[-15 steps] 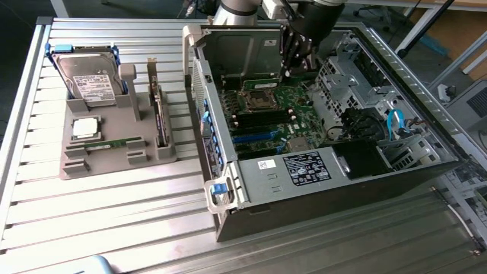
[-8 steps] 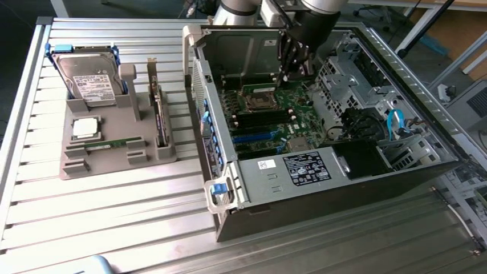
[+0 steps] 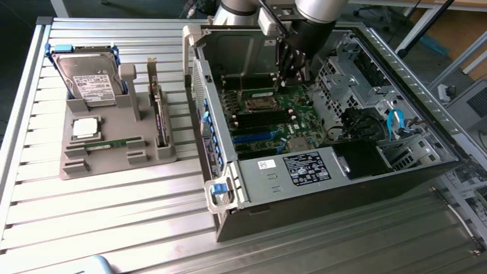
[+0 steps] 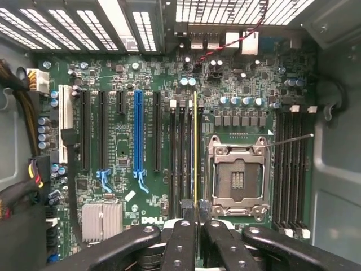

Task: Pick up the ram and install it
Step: 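Insert the ram into the slot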

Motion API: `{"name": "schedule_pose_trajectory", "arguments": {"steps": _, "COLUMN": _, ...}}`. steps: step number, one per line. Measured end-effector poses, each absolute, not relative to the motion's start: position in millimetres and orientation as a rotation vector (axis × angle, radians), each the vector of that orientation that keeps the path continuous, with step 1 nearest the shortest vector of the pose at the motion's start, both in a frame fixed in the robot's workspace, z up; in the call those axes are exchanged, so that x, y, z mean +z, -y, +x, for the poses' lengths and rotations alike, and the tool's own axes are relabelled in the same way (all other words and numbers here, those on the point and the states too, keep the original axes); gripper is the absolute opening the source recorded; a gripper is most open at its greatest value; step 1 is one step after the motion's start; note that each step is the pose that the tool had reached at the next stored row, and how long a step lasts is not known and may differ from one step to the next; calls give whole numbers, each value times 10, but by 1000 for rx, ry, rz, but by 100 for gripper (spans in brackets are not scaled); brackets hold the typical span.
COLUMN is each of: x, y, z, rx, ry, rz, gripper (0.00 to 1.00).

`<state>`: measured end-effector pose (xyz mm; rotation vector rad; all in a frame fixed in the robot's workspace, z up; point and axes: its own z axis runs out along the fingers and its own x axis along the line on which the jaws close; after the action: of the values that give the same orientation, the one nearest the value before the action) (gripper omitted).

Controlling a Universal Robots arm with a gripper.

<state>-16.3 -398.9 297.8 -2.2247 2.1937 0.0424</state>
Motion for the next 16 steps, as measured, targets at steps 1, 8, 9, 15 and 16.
{"name": "schedule_pose_trajectory", "arguments": {"steps": 1, "x": 2961, "y": 3989, "z": -163, "rx": 42, "ry": -2194, "rz": -2225, "gripper": 12}}
{"name": "schedule_pose_trajectory", "arguments": {"steps": 8, "x": 2842, "y": 3989, "z": -163, "rx": 42, "ry": -2194, "rz": -2225, "gripper": 12}}
{"name": "schedule_pose_trajectory", "arguments": {"steps": 9, "x": 2828, "y": 3989, "z": -163, "rx": 42, "ry": -2194, "rz": -2225, "gripper": 12}}
{"name": "schedule_pose_trajectory", "arguments": {"steps": 15, "x": 2727, "y": 3989, "z": -163, "rx": 42, "ry": -2194, "rz": -2225, "gripper": 12}}
{"name": "schedule_pose_trajectory", "arguments": {"steps": 16, "x": 2714, "y": 3989, "z": -162, "rx": 42, "ry": -2194, "rz": -2225, "gripper": 12}}
